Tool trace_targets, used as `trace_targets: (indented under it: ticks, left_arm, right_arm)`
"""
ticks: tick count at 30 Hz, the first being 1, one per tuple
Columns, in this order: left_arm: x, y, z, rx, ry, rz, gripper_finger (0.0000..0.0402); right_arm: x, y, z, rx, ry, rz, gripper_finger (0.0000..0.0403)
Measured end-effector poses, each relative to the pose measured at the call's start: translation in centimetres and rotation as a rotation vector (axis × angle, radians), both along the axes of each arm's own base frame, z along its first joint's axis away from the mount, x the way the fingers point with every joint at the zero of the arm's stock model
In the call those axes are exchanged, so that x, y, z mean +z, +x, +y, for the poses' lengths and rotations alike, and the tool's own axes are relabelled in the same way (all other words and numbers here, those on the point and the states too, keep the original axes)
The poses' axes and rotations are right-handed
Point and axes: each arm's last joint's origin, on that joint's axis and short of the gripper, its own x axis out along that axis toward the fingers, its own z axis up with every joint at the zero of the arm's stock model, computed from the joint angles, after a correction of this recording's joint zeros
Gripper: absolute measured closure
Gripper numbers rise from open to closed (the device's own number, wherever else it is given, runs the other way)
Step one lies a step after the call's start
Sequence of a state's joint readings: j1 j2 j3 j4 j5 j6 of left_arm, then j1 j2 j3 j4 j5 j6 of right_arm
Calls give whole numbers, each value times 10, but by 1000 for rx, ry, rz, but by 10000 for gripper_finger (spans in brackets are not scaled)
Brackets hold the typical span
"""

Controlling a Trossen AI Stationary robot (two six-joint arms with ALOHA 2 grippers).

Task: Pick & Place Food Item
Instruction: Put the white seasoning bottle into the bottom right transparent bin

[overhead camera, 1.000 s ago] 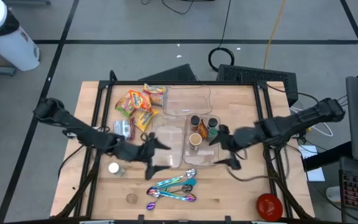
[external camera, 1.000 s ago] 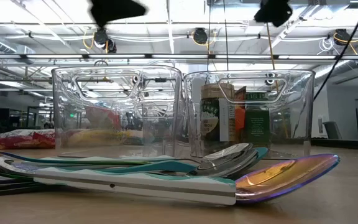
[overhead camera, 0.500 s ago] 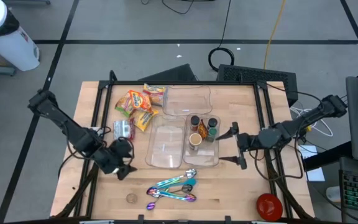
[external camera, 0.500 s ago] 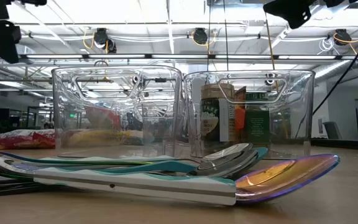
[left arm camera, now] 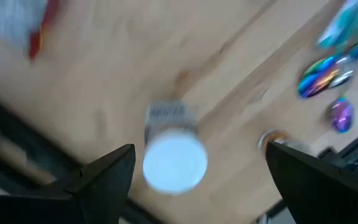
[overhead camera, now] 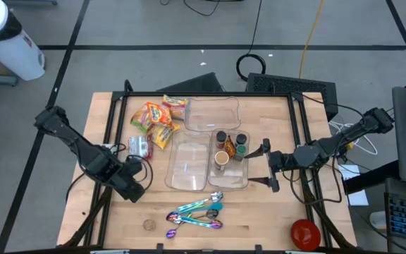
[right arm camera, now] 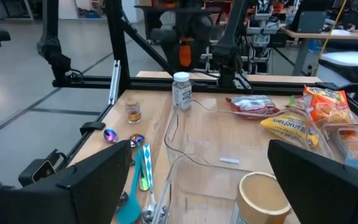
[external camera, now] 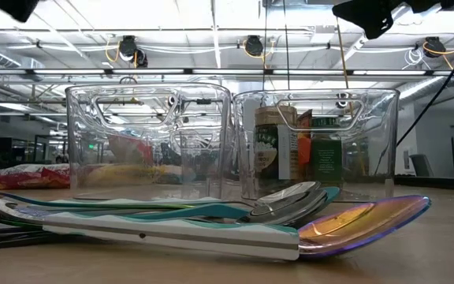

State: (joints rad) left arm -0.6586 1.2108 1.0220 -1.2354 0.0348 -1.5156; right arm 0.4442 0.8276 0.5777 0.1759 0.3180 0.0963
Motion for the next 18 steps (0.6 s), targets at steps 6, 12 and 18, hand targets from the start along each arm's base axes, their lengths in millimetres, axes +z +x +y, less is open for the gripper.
trace_targets:
  ticks: [6,12,18]
  left_arm:
    - [-9,2,-7,60,-46,125,37]
    - [-9,-1,-9,135,-32,131,37]
    - [-10,-10,-15,185,14,140,37]
  right_arm:
    - [0,0,0,4,1,0,30]
    - [0,0,0,4,7,1,30]
    - [0,0,0,4,8,1,30]
